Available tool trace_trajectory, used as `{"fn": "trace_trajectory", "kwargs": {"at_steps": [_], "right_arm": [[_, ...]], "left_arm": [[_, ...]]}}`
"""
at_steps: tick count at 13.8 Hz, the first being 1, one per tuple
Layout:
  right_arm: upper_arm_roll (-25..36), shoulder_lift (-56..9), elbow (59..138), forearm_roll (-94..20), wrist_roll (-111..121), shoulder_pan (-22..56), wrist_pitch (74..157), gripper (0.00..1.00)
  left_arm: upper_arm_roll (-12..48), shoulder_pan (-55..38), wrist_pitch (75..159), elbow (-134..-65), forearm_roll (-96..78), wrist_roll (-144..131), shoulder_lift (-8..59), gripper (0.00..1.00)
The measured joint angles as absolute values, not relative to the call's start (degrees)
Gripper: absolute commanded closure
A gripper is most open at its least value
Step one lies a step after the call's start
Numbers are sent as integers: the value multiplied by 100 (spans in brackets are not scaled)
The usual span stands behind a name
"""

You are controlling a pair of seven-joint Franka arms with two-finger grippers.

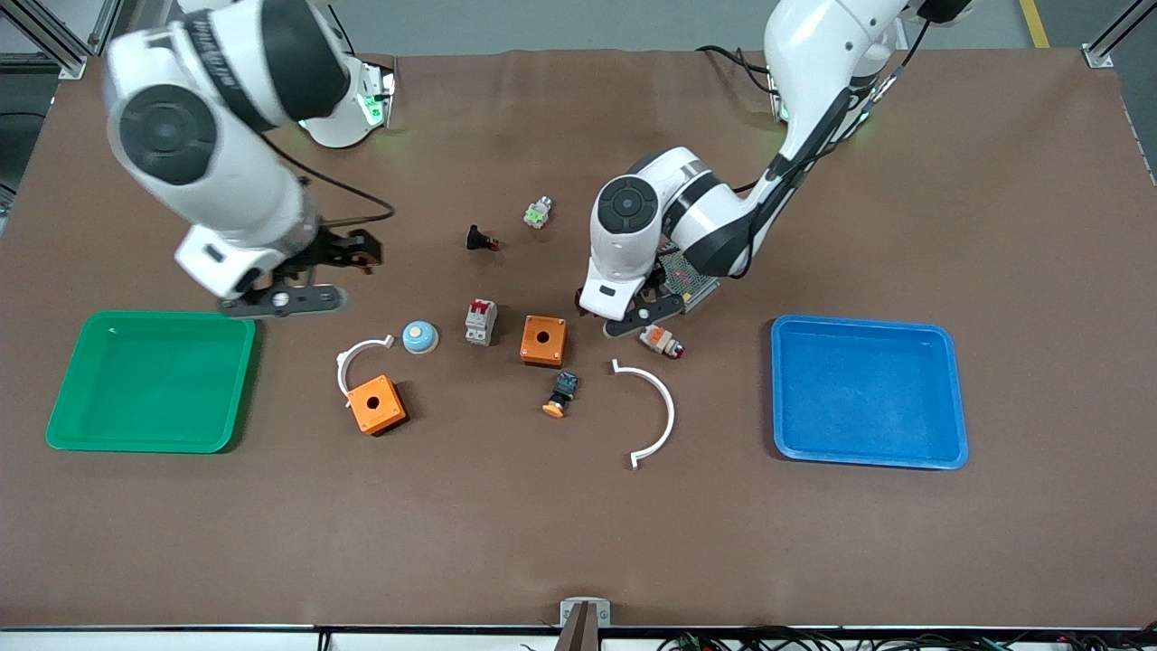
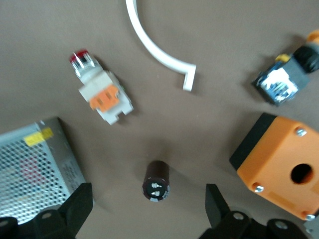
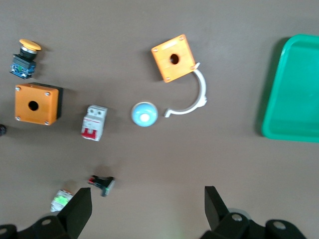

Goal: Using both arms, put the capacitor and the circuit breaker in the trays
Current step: 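Grasp the capacitor with the left gripper while the right gripper grasps the breaker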

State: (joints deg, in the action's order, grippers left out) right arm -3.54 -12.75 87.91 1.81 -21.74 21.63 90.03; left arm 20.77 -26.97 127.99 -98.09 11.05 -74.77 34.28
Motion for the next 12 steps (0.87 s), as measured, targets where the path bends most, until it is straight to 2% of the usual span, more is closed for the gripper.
{"fn": "trace_trajectory", "kwargs": {"at_steps": [3, 5, 9, 11, 12], "right_arm": [[-347, -1401, 9354, -259, -2510, 2291, 9628, 0], [-337, -1426, 9765, -409, -2675, 2298, 10028, 0], [-344, -1425, 10383, -804, -2782, 2405, 10820, 0], [-346, -1425, 10734, -862, -2864, 2502, 11322, 0], [-348, -1425, 10896, -865, -2964, 2571, 11568, 0]], "left_arm": [[2064, -2839, 13328, -10187, 1135, -7853, 3519, 11], [2055, -2944, 13373, -10227, 1333, -7998, 3609, 22], [2041, -2969, 13474, -10228, 1675, -8047, 3798, 37], [2032, -2969, 13515, -10228, 1678, -8047, 3849, 46], [2032, -2968, 13518, -10228, 1678, -8047, 3855, 56]]}}
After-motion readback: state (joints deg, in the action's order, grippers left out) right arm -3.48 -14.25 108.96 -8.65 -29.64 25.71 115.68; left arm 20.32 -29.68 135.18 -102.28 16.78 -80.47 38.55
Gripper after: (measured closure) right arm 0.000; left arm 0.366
